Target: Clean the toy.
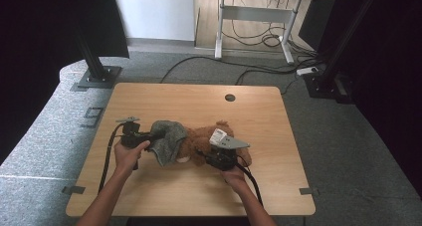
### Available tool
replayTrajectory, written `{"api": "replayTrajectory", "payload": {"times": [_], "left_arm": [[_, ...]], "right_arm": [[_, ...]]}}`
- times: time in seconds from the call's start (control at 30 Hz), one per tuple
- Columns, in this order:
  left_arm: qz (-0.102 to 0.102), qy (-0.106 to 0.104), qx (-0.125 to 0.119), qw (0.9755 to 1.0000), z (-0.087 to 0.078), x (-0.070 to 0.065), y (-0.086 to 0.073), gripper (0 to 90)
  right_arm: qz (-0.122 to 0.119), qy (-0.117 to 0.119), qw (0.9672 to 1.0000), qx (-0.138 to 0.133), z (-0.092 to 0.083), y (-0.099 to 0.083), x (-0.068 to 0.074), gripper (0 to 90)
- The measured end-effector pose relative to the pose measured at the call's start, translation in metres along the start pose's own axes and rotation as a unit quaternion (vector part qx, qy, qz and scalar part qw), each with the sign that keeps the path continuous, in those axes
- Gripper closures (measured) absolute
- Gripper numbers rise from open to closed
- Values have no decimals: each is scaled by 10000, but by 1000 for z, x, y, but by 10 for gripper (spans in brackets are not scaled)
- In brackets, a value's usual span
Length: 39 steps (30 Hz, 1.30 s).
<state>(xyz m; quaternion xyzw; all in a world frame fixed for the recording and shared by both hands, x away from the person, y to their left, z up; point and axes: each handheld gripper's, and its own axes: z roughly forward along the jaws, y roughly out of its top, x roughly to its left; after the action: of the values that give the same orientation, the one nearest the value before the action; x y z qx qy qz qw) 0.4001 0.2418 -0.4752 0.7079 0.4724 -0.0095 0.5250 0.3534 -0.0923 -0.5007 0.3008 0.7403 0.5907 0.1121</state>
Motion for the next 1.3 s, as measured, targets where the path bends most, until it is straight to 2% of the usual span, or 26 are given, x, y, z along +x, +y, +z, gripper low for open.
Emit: {"api": "replayTrajectory", "payload": {"times": [0.1,0.2,0.43,0.77,0.93,1.03,1.1,1.2,1.3], "left_arm": [[51,-339,-120,9993,1,-9,4,759],[195,-498,-119,9985,7,-23,11,758],[306,-650,44,9974,35,-44,19,757],[673,-737,259,9947,69,-73,38,754],[913,-814,292,9921,78,-86,46,753],[1023,-707,356,9916,82,-90,46,753],[1049,-507,478,9920,84,-88,44,754],[897,-197,636,9937,86,-77,39,756],[804,11,797,9936,82,-63,34,756]], "right_arm": [[21,-22,10000,5,1,0,0,730],[12,-38,10000,7,2,-1,1,730],[-6,-91,10000,22,3,-1,2,730],[33,-124,9999,9,4,-2,3,731],[35,-101,9999,25,3,-3,4,732],[-4,-98,9999,42,3,-4,6,732],[-9,-91,9999,56,2,-4,6,732],[-51,-71,9999,84,1,-6,8,732],[-104,-51,9999,115,0,-8,10,731]]}}
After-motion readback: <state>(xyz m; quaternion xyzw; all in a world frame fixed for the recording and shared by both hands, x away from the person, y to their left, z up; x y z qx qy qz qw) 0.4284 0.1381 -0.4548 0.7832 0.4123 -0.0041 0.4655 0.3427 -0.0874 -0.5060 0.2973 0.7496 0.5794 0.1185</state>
